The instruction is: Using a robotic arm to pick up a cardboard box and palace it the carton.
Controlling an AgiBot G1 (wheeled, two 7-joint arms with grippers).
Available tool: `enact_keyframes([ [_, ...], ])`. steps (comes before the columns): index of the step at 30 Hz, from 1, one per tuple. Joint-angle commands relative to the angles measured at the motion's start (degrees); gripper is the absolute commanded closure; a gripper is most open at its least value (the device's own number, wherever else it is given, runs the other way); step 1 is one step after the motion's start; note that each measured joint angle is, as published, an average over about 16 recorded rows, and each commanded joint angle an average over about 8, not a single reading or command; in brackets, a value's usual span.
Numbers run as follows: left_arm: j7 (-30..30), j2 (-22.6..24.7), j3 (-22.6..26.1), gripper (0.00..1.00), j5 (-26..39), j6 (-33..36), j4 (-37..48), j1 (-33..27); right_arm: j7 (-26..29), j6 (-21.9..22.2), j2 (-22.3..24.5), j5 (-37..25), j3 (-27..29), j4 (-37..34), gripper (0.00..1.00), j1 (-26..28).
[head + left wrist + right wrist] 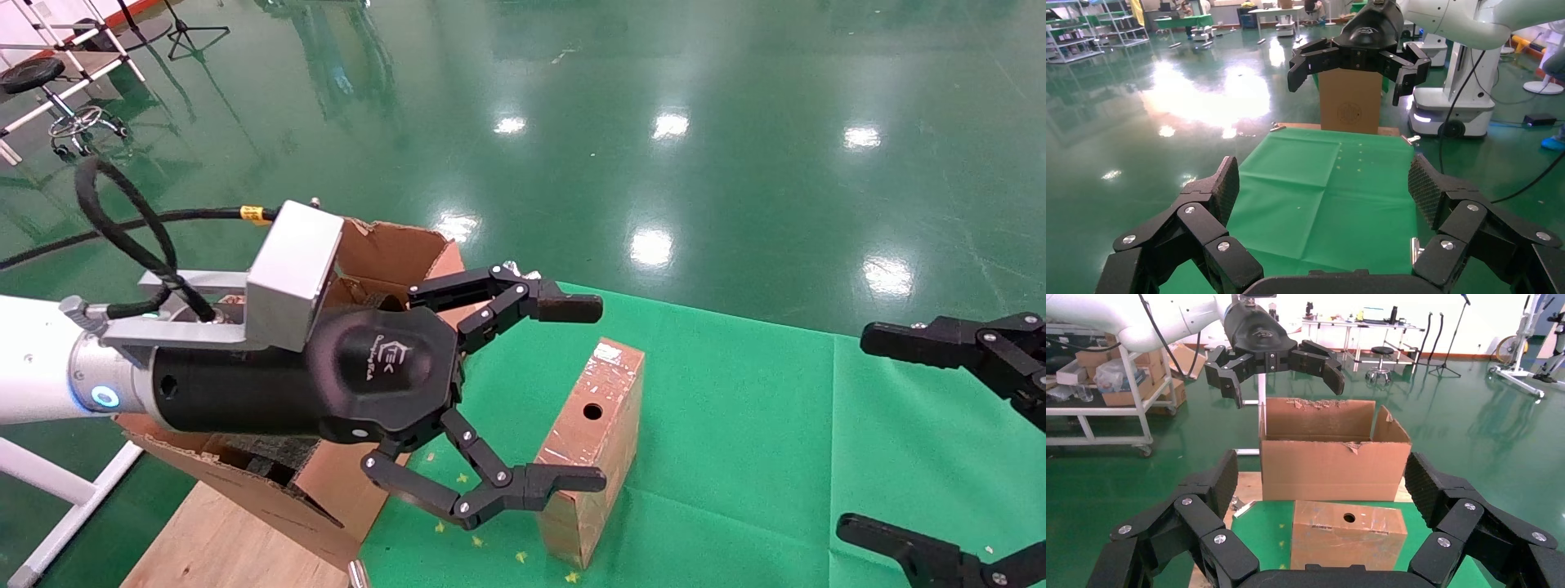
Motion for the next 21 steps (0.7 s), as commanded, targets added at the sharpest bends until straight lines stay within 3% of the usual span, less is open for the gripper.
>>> enact_keyframes([
  [1, 0.0, 0.0, 0.0, 0.0, 0.0, 0.0, 0.0, 0.0, 0.0, 0.0, 0.0, 0.0, 0.0, 0.0, 0.0, 0.0],
  [14, 0.01, 0.0, -0.01, 0.0, -0.01, 0.01, -0.02, 0.01, 0.0, 0.0, 0.0, 0.0, 0.0, 0.0, 0.0, 0.0],
  [15, 0.02, 0.0, -0.01, 0.0, 0.0, 0.01, -0.03, 0.0, 0.0, 0.0, 0.0, 0.0, 0.0, 0.0, 0.08, 0.0],
  [21, 0.34, -0.42, 0.22, 0.0, 1.68, -0.53, -0.48, -0.62, 0.0, 0.0, 0.0, 0.0, 0.0, -0.01, 0.82, 0.0],
])
